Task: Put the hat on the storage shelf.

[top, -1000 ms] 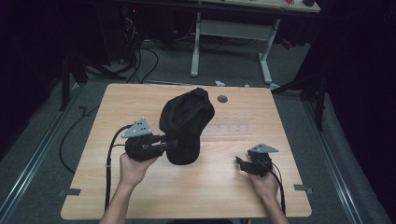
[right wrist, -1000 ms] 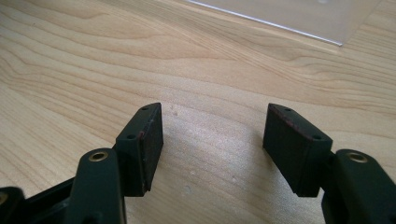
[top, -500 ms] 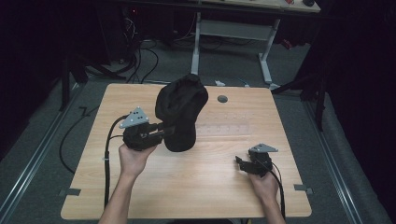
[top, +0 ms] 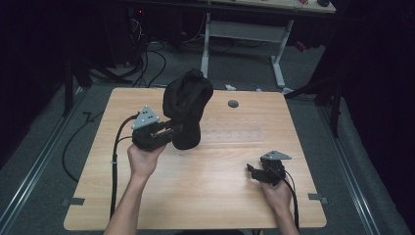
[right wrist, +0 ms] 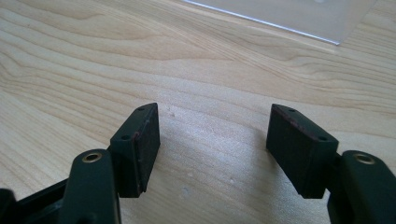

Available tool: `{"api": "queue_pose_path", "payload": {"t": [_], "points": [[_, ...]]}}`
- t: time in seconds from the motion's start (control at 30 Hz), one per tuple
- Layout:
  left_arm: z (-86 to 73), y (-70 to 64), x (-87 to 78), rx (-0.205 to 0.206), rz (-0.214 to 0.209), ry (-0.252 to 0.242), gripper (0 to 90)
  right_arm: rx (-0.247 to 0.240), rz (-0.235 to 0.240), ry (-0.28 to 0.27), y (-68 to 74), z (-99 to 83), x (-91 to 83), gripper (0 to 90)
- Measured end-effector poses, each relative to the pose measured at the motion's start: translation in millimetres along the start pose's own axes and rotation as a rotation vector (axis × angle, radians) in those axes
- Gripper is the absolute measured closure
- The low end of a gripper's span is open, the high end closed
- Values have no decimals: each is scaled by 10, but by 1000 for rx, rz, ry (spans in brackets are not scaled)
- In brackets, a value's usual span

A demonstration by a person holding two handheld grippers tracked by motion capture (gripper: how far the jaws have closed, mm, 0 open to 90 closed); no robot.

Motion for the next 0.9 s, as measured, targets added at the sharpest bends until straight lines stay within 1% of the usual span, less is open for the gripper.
{"api": "queue_pose_path", "payload": {"t": [0.07,0.17,0.27,0.4,0.5,0.57,0.9], "points": [[17,23,39,-5,5,-4,717,0,0,0,0,0,0,350],[41,48,101,-3,9,-1,717,0,0,0,0,0,0,350],[60,59,159,7,17,-5,717,-1,0,0,0,0,0,350],[57,91,239,31,40,-8,717,-1,0,0,0,-1,-1,350],[44,126,303,56,64,-12,715,1,1,1,2,-2,-2,350],[33,145,344,69,71,-13,715,2,1,0,4,-3,-2,350],[-31,192,488,90,88,-21,715,4,4,2,6,-6,-5,347]]}}
Point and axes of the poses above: each handheld gripper's, and its own axes: x roughly forward along the jaws, z roughly out of its top, y roughly to its left, the point moved 7 cm from there along x, roughly forward along the jaws, and after that the axes turned 8 degrees about y, right-handed, at the moved point
